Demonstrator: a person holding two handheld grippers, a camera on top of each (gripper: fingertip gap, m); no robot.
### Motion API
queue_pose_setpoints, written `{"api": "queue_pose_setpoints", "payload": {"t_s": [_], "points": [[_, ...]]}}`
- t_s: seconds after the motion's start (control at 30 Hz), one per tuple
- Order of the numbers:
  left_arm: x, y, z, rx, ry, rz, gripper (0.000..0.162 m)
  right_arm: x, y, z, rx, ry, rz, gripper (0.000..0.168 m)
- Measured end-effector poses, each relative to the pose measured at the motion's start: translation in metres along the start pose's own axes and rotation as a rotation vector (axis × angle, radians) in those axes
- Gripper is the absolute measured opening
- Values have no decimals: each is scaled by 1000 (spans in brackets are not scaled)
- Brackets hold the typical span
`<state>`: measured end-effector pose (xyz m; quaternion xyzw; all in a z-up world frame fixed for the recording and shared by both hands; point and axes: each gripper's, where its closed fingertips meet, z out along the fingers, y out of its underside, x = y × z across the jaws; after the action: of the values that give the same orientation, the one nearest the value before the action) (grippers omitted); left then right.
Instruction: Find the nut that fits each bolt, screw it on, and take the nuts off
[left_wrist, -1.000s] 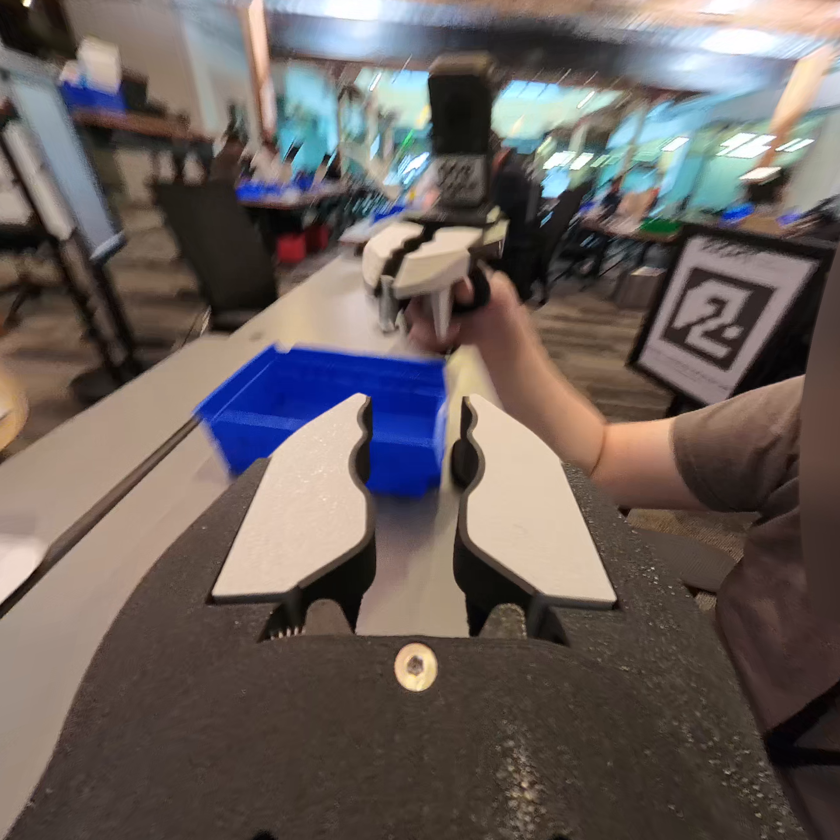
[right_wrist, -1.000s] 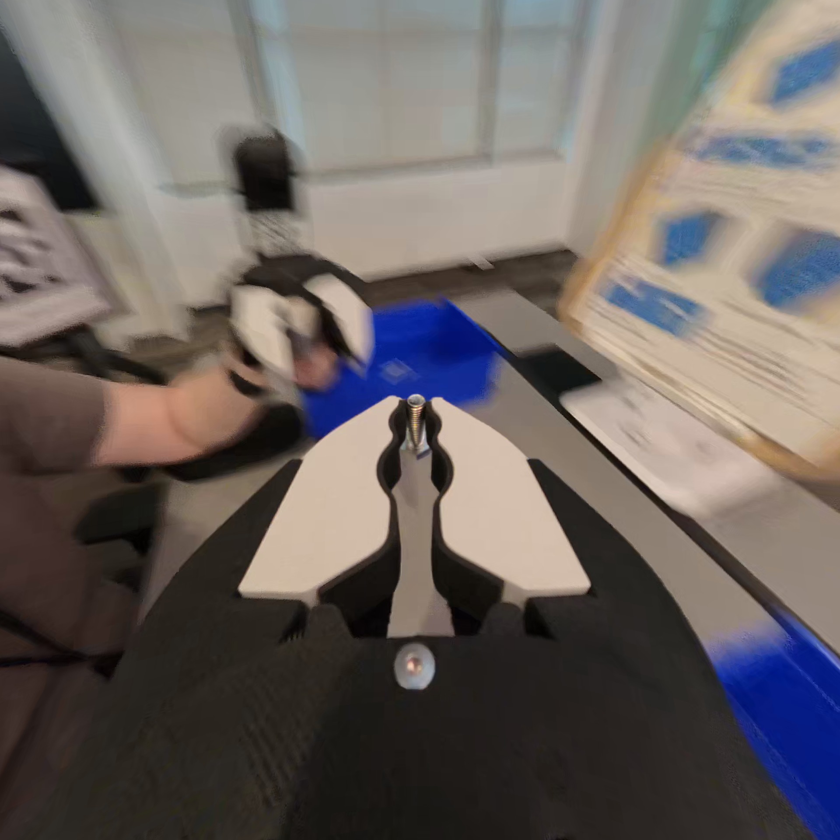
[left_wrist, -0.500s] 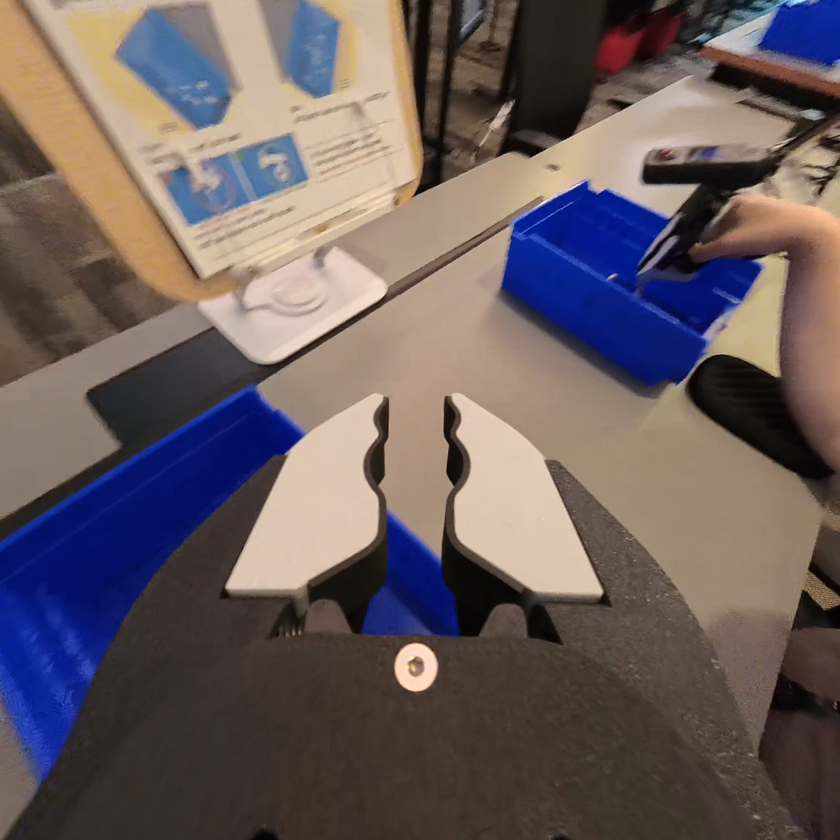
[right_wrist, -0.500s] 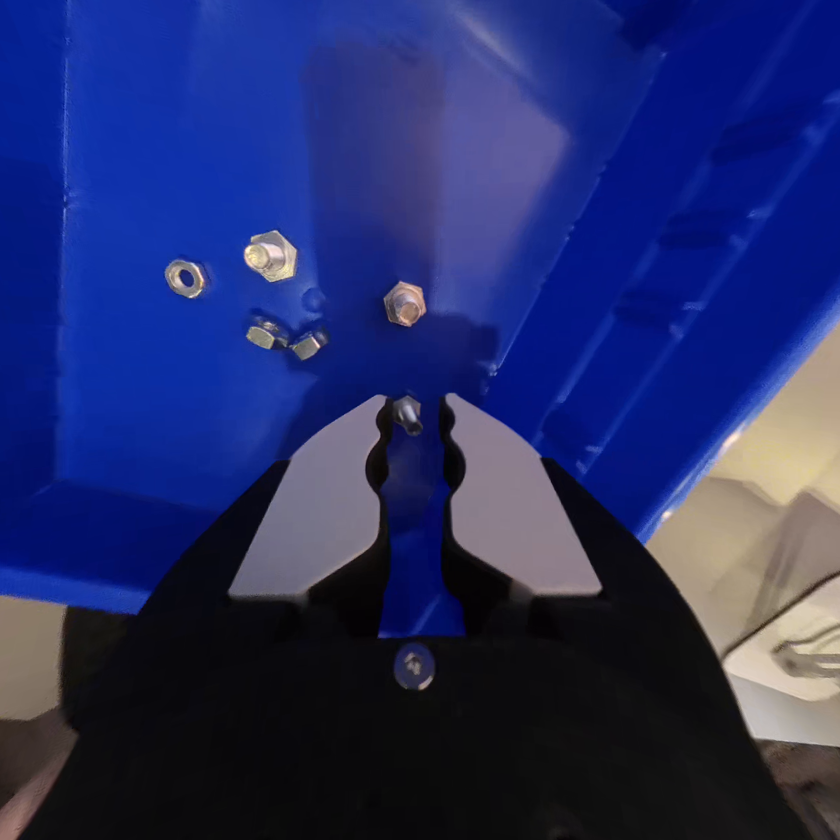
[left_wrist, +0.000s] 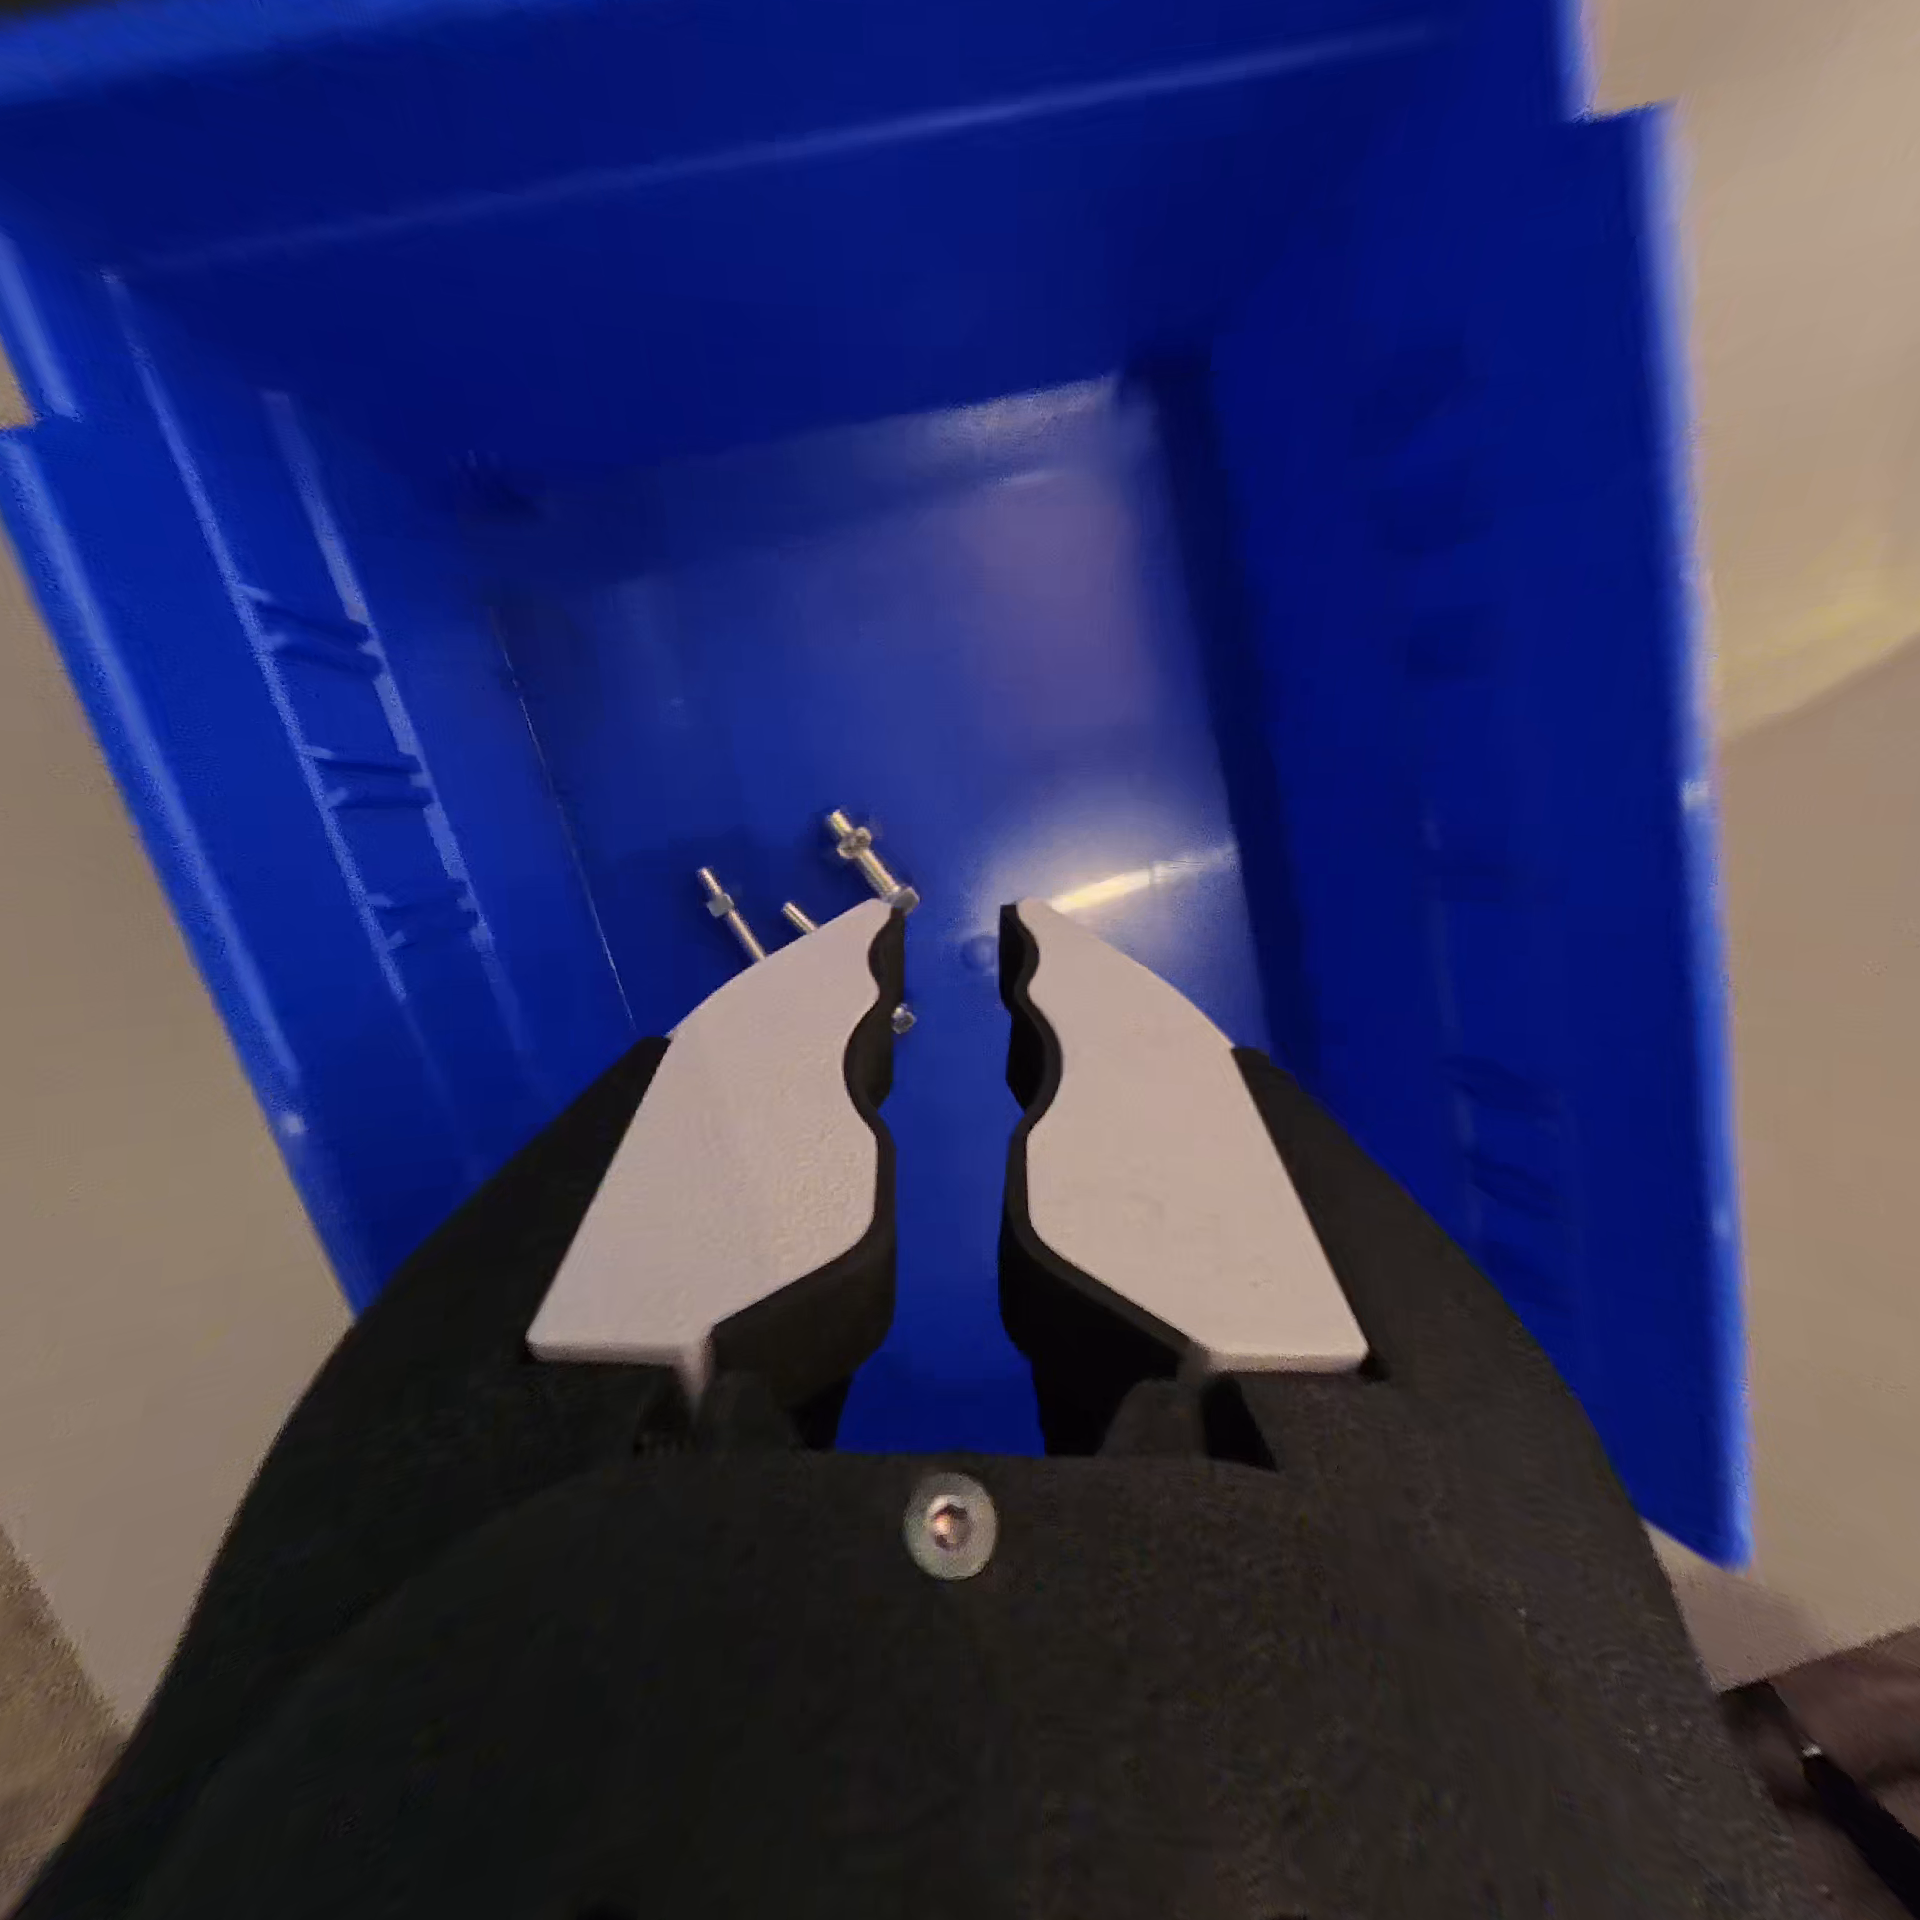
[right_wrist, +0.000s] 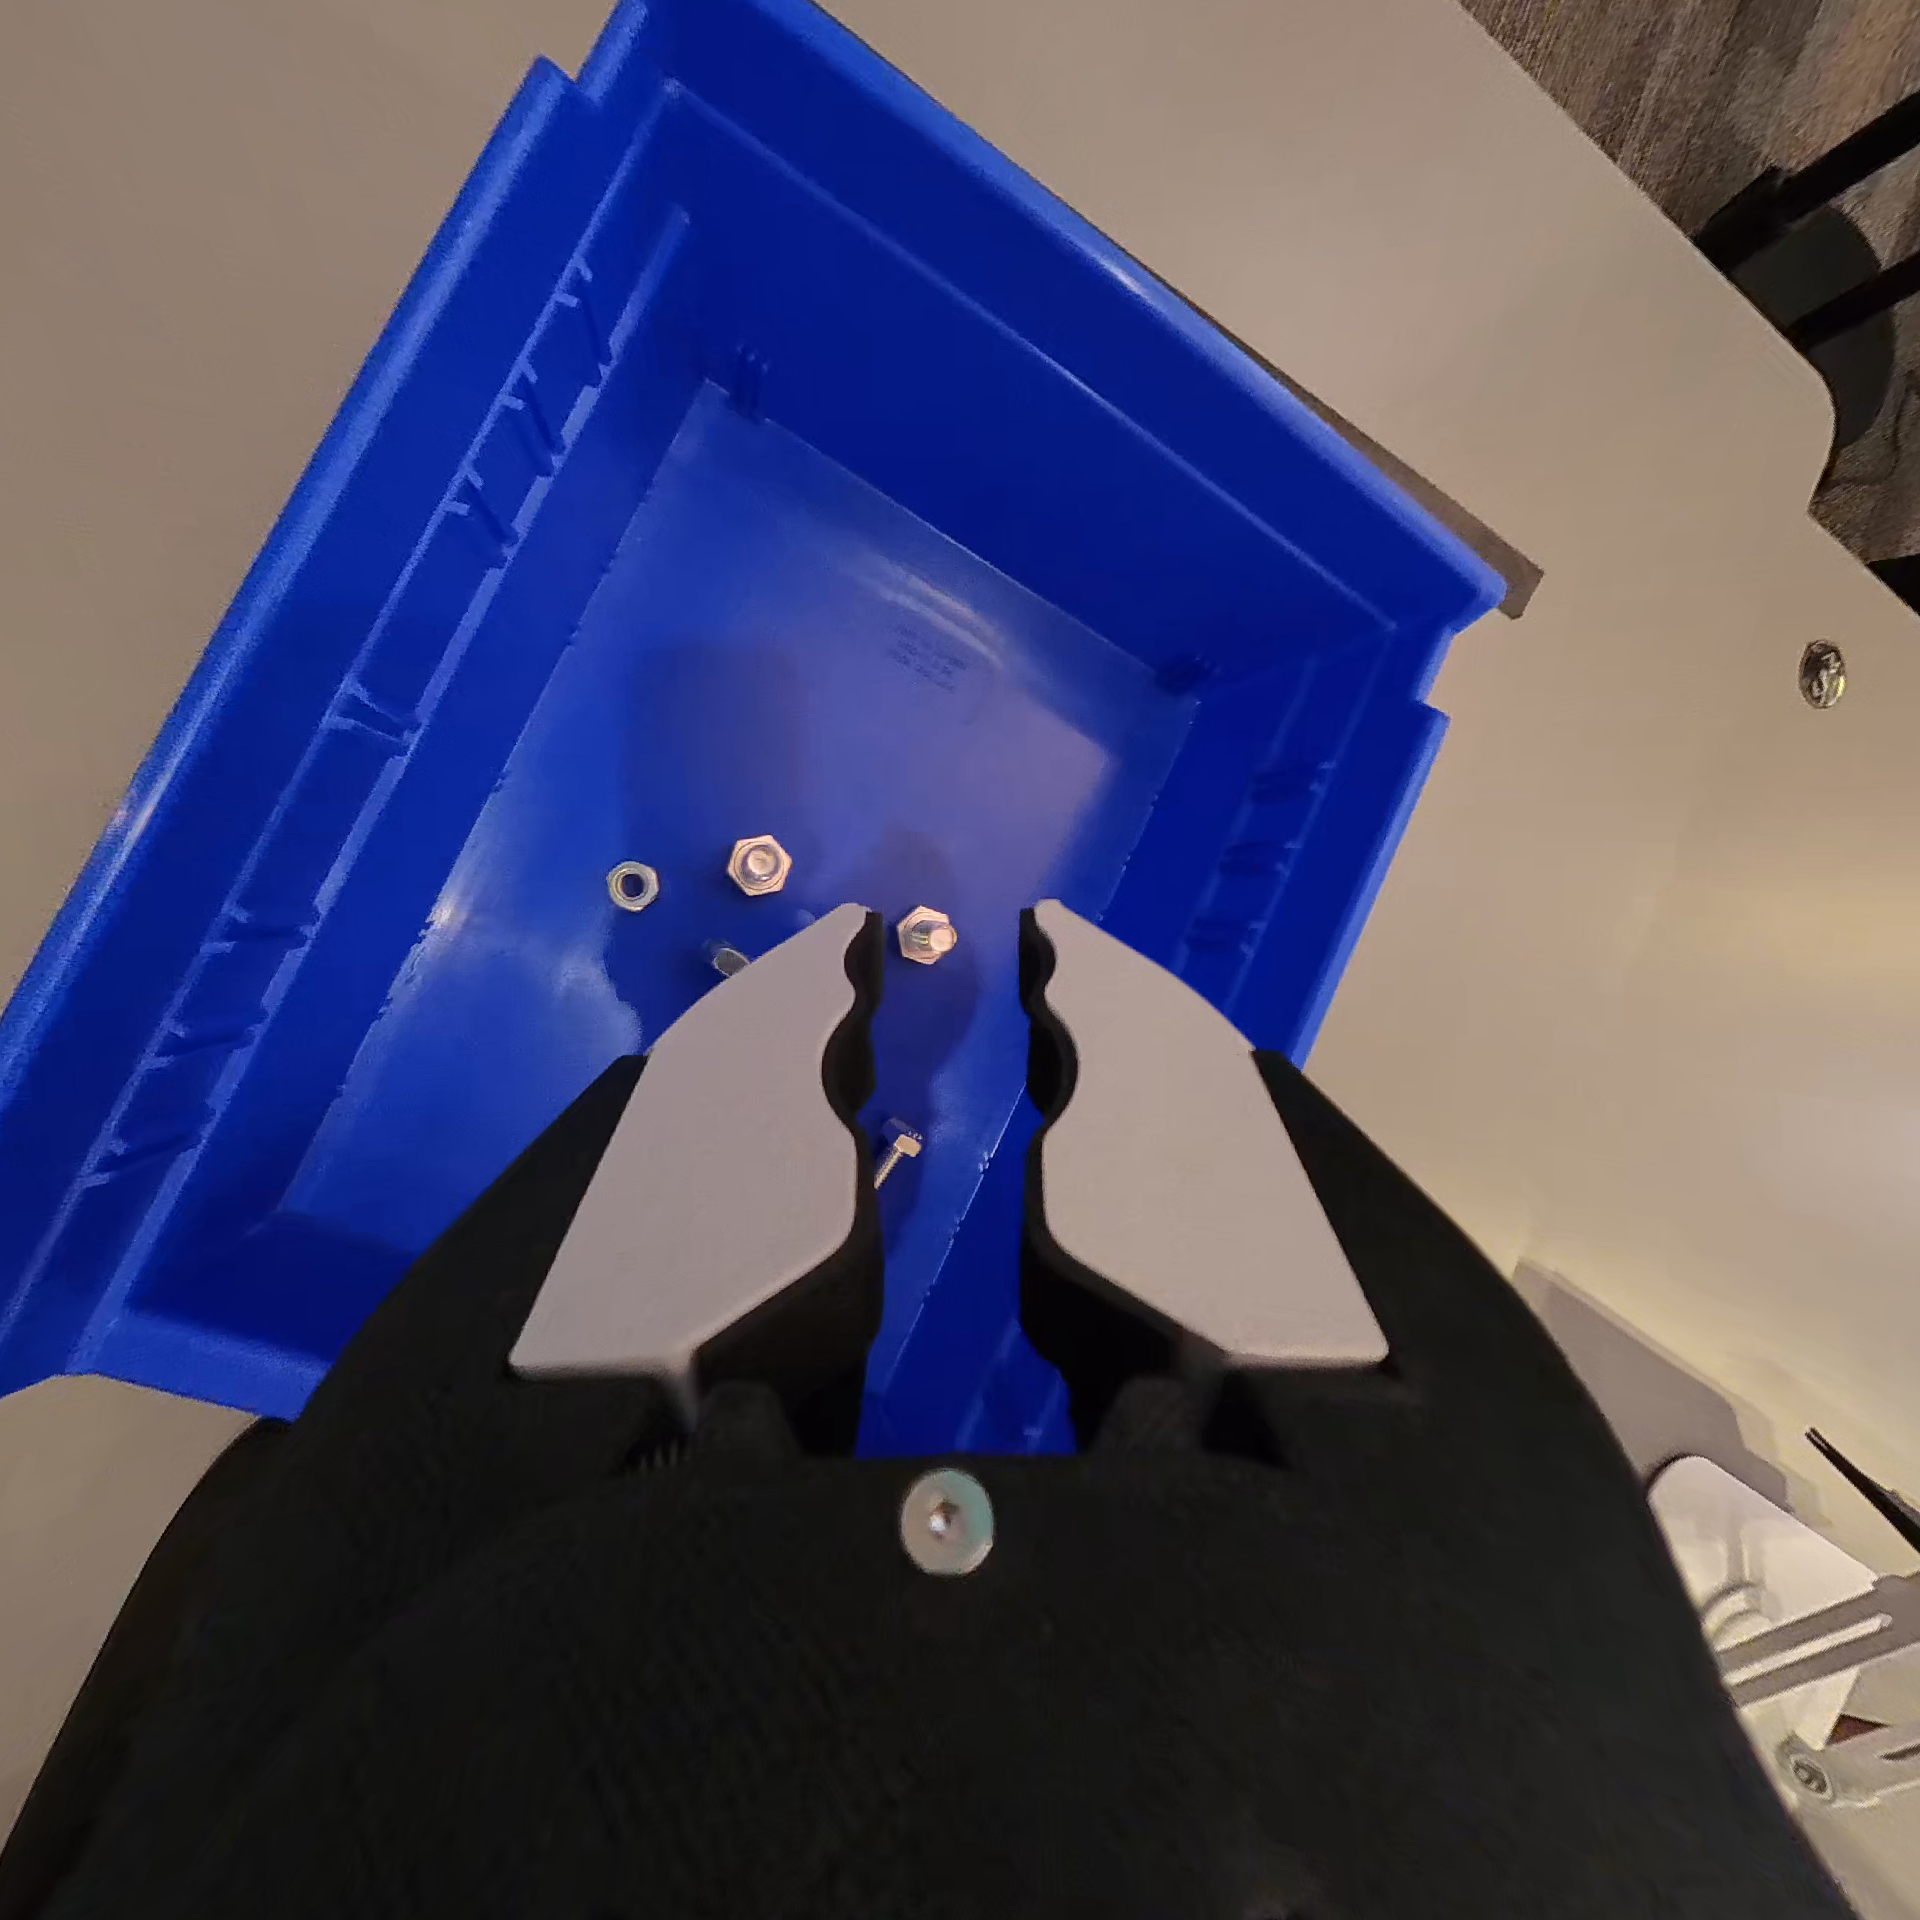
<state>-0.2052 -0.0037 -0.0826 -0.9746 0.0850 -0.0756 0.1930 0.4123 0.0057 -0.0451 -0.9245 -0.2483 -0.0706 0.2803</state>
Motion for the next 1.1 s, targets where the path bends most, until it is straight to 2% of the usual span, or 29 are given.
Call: {"api": "queue_pose_setpoints", "payload": {"t_s": [0.2,0.3,0.4,0.63,0.9,1.0,1.1], "points": [[-8,10,39,-126,-68,-26,16,-2,-3,1,5,7,-37,27],[-18,14,50,-174,-157,-7,13,-5,-1,4,-13,1,-65,28],[-21,10,51,-161,-190,-10,6,-8,-1,6,-25,-7,-72,27],[-13,13,50,-170,-129,-54,16,-13,-2,9,-34,-15,-90,27],[-26,16,52,-199,-231,-47,16,-18,-3,11,-47,-20,-109,27],[-20,17,55,-203,-196,-48,18,-20,-1,13,-63,-29,-114,27],[-24,22,60,-243,-234,-33,20,-21,0,15,-74,-33,-119,27]]}}
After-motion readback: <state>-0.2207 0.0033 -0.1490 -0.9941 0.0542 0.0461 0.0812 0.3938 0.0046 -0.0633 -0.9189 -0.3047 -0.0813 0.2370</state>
